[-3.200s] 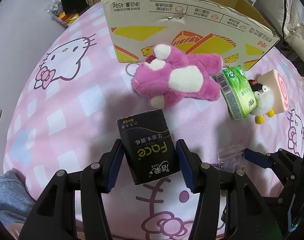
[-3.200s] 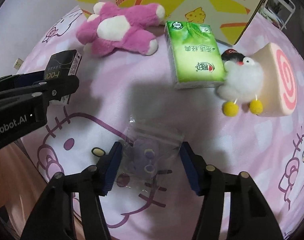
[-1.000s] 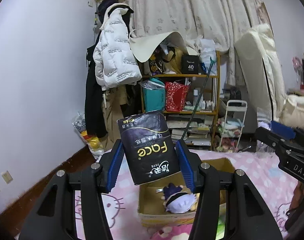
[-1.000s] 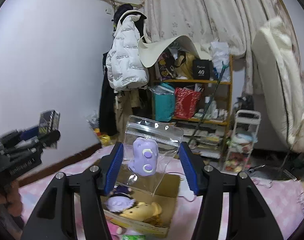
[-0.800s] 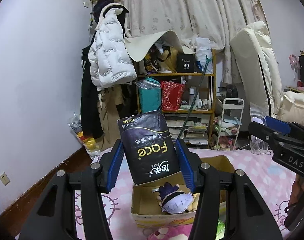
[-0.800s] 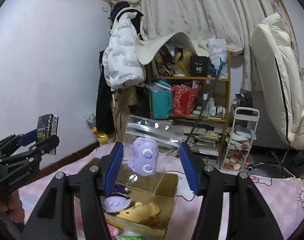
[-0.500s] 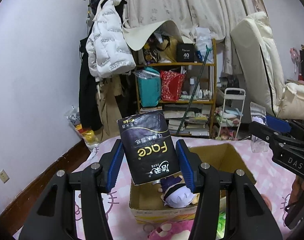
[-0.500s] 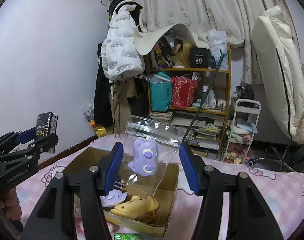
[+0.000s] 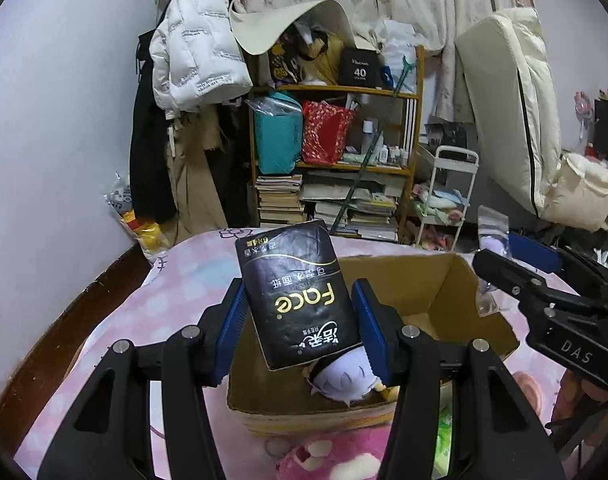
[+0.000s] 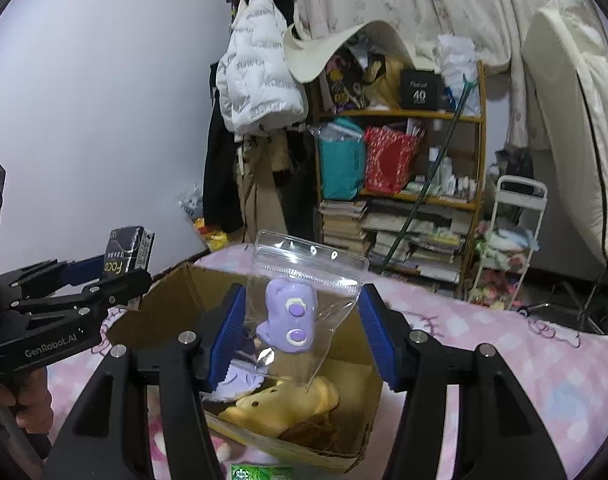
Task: Organize soft objects
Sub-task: 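Carry the clear bag and the Face pack above the box with both tools, then open the left tool to drop the Face pack while the right tool drops the bag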
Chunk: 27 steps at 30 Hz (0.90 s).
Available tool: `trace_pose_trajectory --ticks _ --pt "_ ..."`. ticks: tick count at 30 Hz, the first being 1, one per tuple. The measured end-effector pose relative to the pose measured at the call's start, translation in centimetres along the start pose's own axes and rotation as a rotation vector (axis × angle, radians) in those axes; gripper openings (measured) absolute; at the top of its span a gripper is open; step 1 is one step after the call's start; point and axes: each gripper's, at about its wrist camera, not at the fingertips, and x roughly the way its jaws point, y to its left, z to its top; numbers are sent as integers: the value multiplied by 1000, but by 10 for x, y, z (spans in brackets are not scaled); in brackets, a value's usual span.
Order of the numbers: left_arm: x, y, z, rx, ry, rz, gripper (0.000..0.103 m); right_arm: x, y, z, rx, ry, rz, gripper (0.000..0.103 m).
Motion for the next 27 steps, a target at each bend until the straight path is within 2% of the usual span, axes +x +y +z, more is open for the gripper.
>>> trace_pose_trajectory --ticks 8,11,17,20,23,25,27 --pt "13 -4 -8 26 49 -12 53 12 -3 -10 33 54 21 62" --pt "12 -6 -9 43 45 5 54 13 -4 -12 35 73 28 62" --pt "7 -5 -11 47 71 26 68 11 -7 -13 50 96 26 63" --pt "1 -2 -11 54 72 49 70 8 -7 -13 43 98 20 75" --pt "-5 3 -11 35 78 56 79 4 -8 -12 54 98 21 75" --pt "-10 6 -11 15 77 59 81 1 -7 -12 54 101 13 77" --pt "-15 9 -12 4 83 63 81 -3 -6 -12 55 106 -6 89"
